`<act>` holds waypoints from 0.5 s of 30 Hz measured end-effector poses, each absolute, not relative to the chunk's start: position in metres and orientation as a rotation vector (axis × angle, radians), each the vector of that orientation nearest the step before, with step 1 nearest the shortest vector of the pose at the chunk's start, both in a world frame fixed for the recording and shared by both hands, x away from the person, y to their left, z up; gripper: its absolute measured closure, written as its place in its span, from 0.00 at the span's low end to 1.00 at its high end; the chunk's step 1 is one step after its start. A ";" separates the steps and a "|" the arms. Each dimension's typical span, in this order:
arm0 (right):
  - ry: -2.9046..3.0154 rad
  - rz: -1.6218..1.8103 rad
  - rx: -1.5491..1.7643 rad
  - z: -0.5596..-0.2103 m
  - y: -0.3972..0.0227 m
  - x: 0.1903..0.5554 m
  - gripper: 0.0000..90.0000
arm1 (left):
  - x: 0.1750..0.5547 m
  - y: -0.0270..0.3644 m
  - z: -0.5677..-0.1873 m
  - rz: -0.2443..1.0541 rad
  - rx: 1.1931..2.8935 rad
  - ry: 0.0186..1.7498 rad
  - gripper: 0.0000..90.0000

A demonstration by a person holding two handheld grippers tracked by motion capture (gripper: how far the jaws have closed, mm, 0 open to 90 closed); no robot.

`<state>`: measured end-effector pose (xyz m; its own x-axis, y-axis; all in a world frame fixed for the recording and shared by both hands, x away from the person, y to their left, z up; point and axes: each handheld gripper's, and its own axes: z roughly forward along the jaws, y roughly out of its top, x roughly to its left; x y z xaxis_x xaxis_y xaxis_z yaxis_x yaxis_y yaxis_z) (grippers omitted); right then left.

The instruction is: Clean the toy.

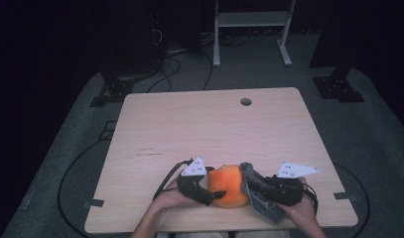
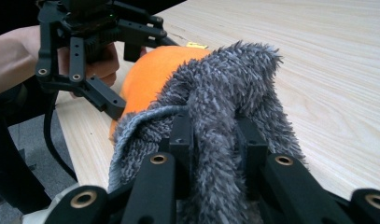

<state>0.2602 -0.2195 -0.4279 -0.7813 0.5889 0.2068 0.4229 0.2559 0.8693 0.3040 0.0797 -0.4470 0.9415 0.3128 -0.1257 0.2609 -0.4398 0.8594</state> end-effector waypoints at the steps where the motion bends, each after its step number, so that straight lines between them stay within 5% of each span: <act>1: 2.356 1.552 0.972 -0.428 -0.221 0.261 0.80 | 0.302 0.078 -0.446 0.085 2.041 0.400 0.22; 4: 2.329 1.558 1.004 -0.426 -0.226 0.262 0.80 | 0.296 0.074 -0.436 0.183 1.993 0.374 0.38; 7: 2.266 1.608 1.000 -0.416 -0.231 0.262 0.80 | 0.291 0.066 -0.429 0.349 1.947 0.310 0.40; 11: 2.226 1.606 0.960 -0.408 -0.222 0.266 0.80 | 0.291 0.055 -0.441 0.385 2.020 0.245 0.36; 15: 2.271 1.567 0.912 -0.415 -0.208 0.266 0.81 | 0.294 0.059 -0.442 0.334 2.019 0.324 0.19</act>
